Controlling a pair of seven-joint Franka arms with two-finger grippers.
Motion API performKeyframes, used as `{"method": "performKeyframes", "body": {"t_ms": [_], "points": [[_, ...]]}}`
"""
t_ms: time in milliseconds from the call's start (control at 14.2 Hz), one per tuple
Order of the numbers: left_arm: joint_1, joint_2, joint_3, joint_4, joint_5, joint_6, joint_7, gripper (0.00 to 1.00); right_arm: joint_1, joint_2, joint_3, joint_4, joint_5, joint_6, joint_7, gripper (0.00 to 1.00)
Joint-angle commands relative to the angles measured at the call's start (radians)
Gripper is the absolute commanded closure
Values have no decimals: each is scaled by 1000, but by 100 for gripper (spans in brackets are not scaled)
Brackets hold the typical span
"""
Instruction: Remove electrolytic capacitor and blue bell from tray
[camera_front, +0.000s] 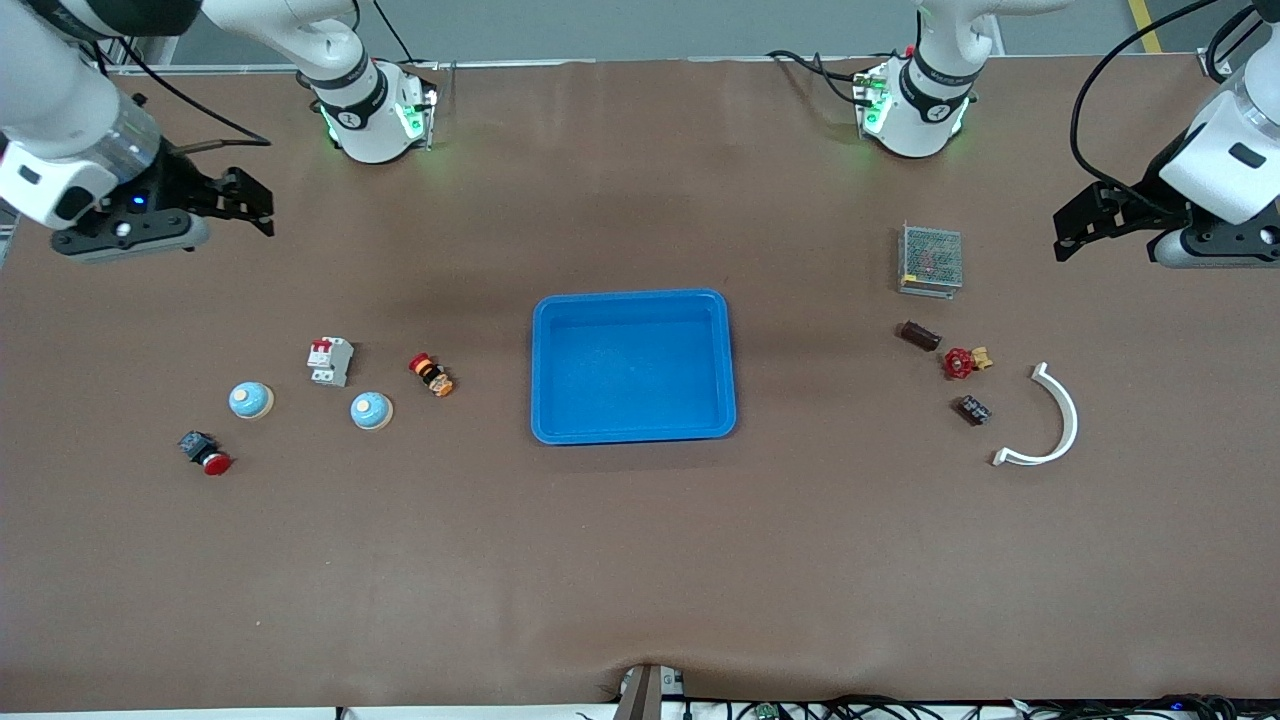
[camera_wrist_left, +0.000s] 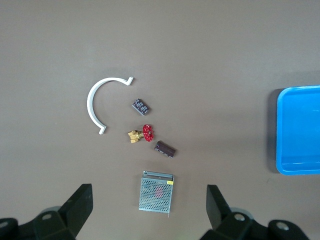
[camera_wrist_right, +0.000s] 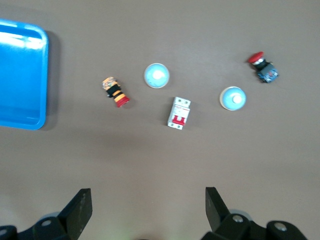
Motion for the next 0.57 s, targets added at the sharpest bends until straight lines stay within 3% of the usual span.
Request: {"method": "performKeyframes", "body": {"t_ms": [0, 495], "points": [[-1, -7, 2, 13, -1, -21, 16, 0, -43, -50, 10, -25, -15, -15, -6, 0], [-1, -3, 4, 24, -1, -21, 19, 0, -117, -56, -16, 50, -15, -3, -21, 0]]}}
